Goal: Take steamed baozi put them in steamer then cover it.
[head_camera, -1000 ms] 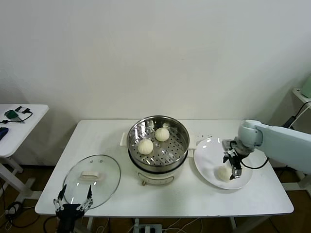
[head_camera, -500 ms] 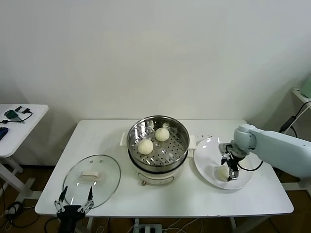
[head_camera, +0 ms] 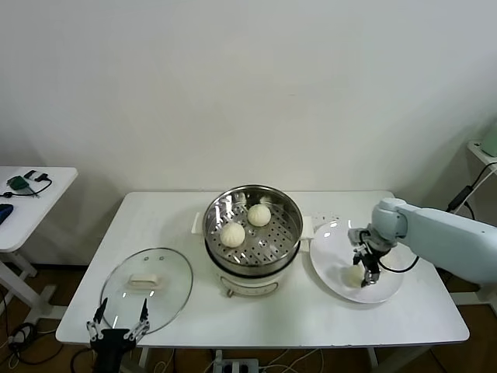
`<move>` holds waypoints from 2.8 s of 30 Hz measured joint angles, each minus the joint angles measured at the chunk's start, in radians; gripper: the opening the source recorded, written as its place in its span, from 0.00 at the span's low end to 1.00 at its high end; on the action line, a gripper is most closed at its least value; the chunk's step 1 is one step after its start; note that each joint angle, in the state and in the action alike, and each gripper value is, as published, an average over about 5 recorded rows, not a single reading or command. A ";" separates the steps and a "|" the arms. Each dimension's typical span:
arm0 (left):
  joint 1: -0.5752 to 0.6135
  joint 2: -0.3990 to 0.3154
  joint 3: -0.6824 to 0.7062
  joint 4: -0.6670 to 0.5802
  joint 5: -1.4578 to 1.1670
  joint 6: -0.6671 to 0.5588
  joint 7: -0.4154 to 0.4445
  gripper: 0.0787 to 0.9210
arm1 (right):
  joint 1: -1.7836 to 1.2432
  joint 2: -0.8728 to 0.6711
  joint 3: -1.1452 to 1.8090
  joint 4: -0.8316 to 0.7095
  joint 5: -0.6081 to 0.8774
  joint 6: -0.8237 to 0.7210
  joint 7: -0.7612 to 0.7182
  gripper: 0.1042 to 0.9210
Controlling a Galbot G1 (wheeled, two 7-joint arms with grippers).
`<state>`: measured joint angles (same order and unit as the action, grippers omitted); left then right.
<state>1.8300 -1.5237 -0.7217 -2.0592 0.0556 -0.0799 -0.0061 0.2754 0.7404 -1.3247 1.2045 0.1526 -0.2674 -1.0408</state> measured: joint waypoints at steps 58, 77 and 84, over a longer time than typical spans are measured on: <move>-0.020 0.022 0.016 -0.014 0.007 0.019 0.004 0.88 | 0.330 0.602 -0.129 0.143 -0.244 0.747 -0.177 0.70; -0.023 0.021 0.014 -0.015 0.011 0.017 0.004 0.88 | 0.384 0.533 -0.125 0.137 -0.220 0.731 -0.134 0.88; -0.023 0.025 0.019 -0.022 0.015 0.018 0.006 0.88 | 0.479 0.439 -0.199 0.125 -0.100 0.563 0.015 0.88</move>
<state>1.8071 -1.4982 -0.7025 -2.0808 0.0702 -0.0620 -0.0005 0.7541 1.1793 -1.5241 1.3295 0.0522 0.2956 -1.0261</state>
